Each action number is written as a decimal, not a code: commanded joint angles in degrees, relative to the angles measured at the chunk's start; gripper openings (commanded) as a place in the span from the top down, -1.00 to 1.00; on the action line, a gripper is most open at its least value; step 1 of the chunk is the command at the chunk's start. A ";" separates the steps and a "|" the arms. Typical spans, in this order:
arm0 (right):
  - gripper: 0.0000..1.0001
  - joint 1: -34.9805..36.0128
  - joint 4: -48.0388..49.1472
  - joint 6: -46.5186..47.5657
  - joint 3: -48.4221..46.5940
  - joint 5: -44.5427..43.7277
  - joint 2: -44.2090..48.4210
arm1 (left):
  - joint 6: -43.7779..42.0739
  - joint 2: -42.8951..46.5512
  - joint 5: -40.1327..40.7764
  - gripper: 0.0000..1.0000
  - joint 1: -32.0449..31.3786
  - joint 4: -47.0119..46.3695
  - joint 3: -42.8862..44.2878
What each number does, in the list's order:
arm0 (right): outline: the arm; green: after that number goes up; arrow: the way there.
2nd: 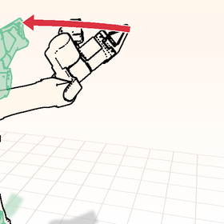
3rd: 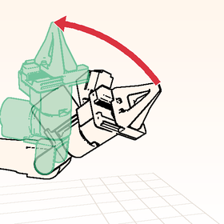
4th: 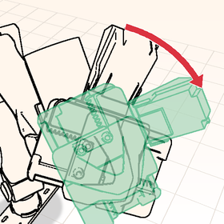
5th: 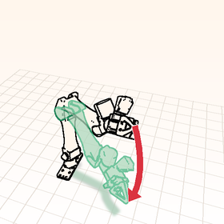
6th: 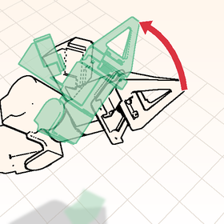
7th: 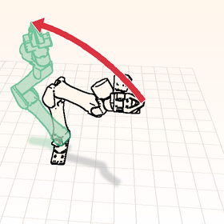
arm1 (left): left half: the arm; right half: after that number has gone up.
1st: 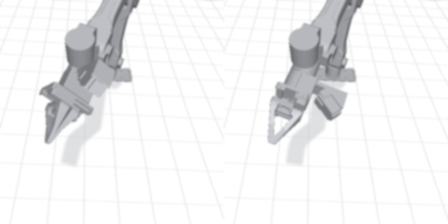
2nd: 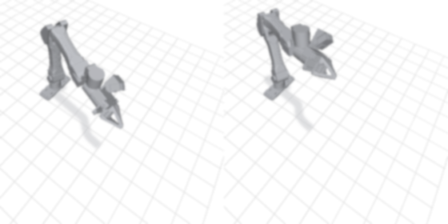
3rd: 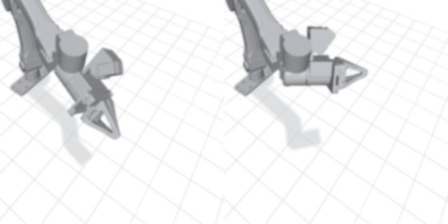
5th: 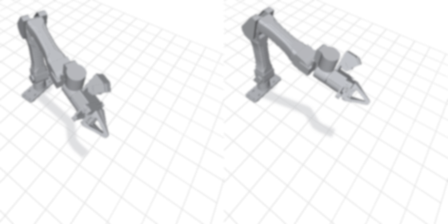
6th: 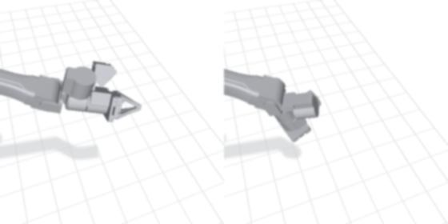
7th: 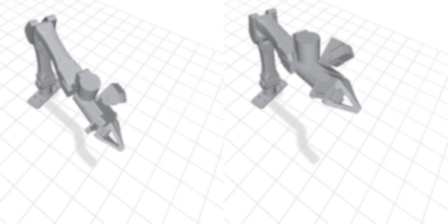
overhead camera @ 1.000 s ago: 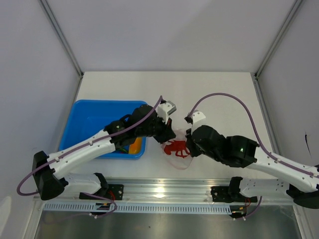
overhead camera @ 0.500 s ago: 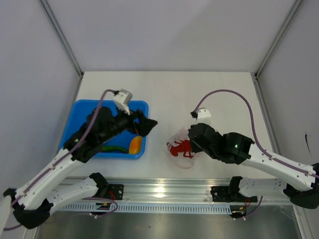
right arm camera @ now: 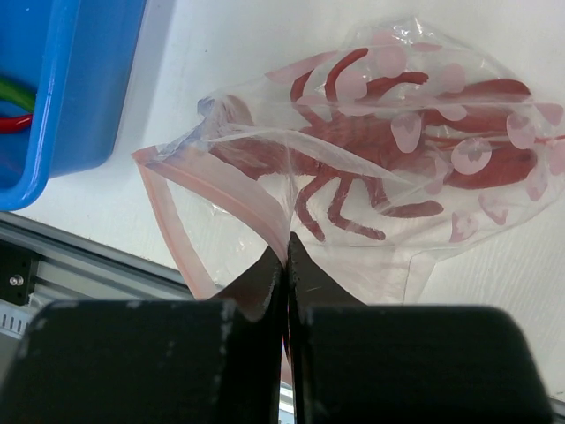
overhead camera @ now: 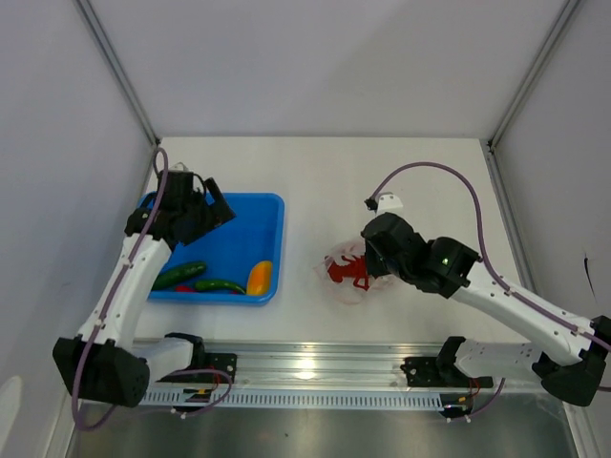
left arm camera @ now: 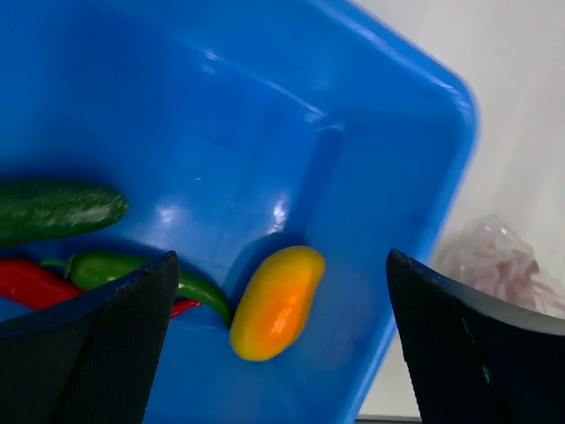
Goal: Place the food in the zip-top bag and seal the zipper
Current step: Pick up the fake vegetable from the bin.
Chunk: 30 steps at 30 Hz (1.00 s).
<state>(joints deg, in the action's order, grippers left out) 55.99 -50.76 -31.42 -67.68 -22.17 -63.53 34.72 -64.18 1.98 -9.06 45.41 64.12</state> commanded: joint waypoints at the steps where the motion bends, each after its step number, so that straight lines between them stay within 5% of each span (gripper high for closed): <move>1: 1.00 -1.23 2.33 2.59 -3.07 2.65 -0.46 | 7.63 -3.31 -0.83 -0.99 4.57 4.60 -1.01; 11: 1.00 -2.20 3.04 3.12 -2.90 4.33 -1.25 | 29.77 -7.26 16.39 -0.99 4.58 23.31 -1.71; 19: 1.00 -2.11 2.34 2.68 -3.07 4.25 -0.20 | 34.09 -6.74 9.71 -0.99 4.93 20.51 -9.97; 30: 1.00 -2.20 3.65 3.56 -2.63 5.21 -0.28 | 34.45 -17.10 8.38 -0.96 6.86 20.59 -7.09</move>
<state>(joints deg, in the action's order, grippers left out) 54.02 -49.76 -28.62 -68.31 -17.41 -64.82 67.66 -78.32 9.96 -2.85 64.58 53.95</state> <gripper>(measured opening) 0.003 0.983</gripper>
